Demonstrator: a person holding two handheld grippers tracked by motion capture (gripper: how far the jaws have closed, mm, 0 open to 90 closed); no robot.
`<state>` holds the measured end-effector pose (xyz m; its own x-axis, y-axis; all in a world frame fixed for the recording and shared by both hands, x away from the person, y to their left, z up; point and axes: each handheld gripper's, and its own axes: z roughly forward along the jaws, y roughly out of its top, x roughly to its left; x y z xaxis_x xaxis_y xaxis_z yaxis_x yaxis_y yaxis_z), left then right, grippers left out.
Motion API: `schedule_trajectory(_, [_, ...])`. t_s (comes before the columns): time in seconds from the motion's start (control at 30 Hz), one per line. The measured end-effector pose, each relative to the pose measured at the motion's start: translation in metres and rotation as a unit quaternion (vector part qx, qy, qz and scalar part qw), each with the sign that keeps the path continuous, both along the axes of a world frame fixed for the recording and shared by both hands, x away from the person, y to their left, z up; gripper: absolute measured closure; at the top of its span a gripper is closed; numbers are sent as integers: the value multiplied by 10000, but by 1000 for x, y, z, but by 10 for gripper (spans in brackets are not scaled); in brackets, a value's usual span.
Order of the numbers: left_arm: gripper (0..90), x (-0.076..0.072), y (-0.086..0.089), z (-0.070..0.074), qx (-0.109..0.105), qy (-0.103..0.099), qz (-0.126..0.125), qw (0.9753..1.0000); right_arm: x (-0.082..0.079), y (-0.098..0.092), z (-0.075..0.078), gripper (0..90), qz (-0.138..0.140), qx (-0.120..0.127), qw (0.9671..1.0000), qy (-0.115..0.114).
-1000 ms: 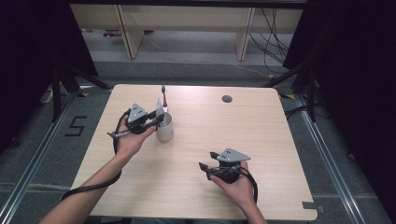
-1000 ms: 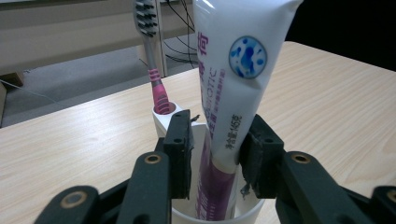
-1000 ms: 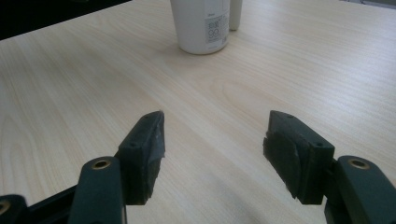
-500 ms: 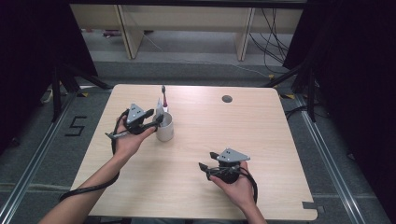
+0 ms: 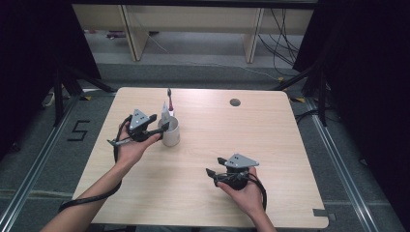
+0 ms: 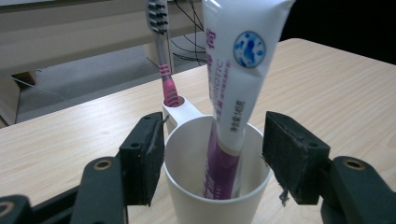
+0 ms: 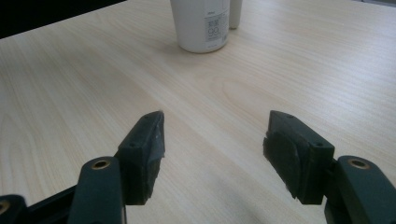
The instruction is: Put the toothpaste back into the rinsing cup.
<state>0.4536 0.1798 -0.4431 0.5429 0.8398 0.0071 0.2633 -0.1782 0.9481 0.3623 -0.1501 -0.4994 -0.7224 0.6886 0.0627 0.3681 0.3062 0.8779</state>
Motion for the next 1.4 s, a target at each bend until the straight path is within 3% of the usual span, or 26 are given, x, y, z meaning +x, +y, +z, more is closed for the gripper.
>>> schedule_trajectory(0.07, [379,-4,1,1,8,2,-33,10000,0,0,0,382,4,-37,10000,-18])
schedule_trajectory(0.1, [378,-5,2,2,2,0,-38,10000,-1,0,0,382,3,21,9999,98])
schedule_trajectory(0.17, [377,-11,4,3,-50,0,-45,10000,0,-1,0,382,-9,-34,10000,-46])
schedule_trajectory(0.3, [373,-21,9,3,-81,-30,-94,9999,1,-1,0,382,-19,-35,9999,-125])
schedule_trajectory(0.37, [371,-27,11,3,-41,-22,-119,9999,1,-1,0,382,-17,-36,9999,-106])
schedule_trajectory(0.43, [366,-32,13,0,-41,-42,-142,9999,-1,-1,0,383,-48,-8,10000,57])
schedule_trajectory(0.5, [364,-38,15,-2,-63,-30,-136,9999,0,-2,0,382,-31,-79,10000,-33])
schedule_trajectory(0.67, [358,-55,26,-17,-79,31,-119,9999,0,-2,-1,382,-52,26,9999,99])
schedule_trajectory(0.83, [354,-69,39,-32,-144,86,34,9999,1,-3,-2,382,-60,-66,9999,-49])
schedule_trajectory(1.07, [354,-86,51,-50,-171,106,190,9996,1,-2,-4,382,-12,-16,10000,16])
schedule_trajectory(1.23, [354,-93,55,-60,-276,-21,288,9992,1,-1,-5,382,56,9,9999,104])
schedule_trajectory(1.3, [354,-96,56,-64,-304,-57,327,9990,-2,0,-5,382,-98,124,9996,214])
schedule_trajectory(1.33, [354,-98,57,-66,-330,-77,329,9989,0,-3,-5,382,-22,-11,10000,83])
schedule_trajectory(1.4, [355,-101,59,-67,-364,-227,375,9984,1,-2,-7,382,8,78,9999,102])
